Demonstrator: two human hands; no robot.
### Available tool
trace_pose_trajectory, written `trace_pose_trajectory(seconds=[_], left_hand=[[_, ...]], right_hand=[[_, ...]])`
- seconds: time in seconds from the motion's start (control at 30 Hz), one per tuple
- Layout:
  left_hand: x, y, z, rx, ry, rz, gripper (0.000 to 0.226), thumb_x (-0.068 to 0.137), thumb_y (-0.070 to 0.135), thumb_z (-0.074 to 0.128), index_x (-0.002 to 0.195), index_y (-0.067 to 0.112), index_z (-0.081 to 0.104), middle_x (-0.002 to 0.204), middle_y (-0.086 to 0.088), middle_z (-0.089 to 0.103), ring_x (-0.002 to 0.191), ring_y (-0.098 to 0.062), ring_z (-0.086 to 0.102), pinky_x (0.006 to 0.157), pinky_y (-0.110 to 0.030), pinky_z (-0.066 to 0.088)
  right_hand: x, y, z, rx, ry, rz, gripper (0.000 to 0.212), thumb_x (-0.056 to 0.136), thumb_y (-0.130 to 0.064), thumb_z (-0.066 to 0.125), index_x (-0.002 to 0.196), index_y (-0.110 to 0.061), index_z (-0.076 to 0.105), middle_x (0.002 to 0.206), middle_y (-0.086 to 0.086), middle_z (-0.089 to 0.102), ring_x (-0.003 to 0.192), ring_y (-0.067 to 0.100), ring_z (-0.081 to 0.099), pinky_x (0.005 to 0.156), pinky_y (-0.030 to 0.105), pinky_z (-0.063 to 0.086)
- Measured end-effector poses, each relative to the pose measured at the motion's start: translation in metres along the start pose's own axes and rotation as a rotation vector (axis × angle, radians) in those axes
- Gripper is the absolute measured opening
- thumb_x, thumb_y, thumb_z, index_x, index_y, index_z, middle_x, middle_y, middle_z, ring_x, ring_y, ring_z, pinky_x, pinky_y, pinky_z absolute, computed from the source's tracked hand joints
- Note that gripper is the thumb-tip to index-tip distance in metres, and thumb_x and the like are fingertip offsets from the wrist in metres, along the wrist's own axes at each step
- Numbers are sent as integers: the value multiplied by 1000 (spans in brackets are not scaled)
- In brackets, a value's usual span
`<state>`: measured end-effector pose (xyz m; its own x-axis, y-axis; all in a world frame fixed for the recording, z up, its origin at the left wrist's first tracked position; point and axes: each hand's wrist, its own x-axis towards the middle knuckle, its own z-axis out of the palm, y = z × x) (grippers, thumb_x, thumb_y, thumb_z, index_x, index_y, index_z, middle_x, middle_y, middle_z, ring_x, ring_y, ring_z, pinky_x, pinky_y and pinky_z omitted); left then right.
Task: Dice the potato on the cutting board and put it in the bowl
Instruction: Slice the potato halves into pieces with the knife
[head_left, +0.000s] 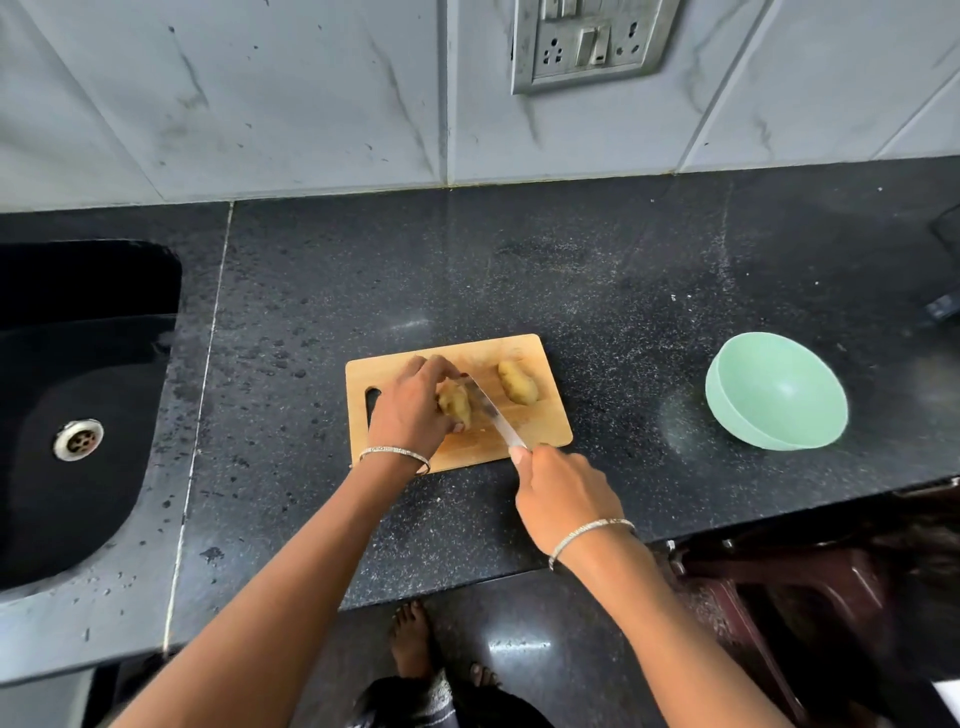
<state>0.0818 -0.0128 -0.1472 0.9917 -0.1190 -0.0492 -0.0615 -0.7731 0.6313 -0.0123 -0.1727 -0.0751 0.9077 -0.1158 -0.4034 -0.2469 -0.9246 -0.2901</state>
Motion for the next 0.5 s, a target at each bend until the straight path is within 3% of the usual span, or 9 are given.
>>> trace_pose_trajectory(seconds=[0.17,0.33,0.5], left_hand=[[-9,-7,9,-97,72,-50,54,61,17,87,97,31,50,97,8,65,82,-16,64,72,-40,56],[-10,-11,12,-82,77,-44,45,64,18,86,97,34,59,96,7,69,83,-16,67,75,-39,57],[-13,-12,15,-96,100,-17,34,67,13,82,95,24,66,91,5,73,82,-18,69,74,-39,57]], right_hand=[[11,-16,23,43,27,0,44,104,-44,24,111,-11,53,113,15,63,105,38,60,70,38,37],[14,-15,30,35,67,-25,42,104,-44,24,108,-12,51,108,15,64,101,39,61,66,37,37],[16,-15,31,19,105,-56,41,104,-43,24,106,-12,51,105,14,66,97,38,63,64,37,37]])
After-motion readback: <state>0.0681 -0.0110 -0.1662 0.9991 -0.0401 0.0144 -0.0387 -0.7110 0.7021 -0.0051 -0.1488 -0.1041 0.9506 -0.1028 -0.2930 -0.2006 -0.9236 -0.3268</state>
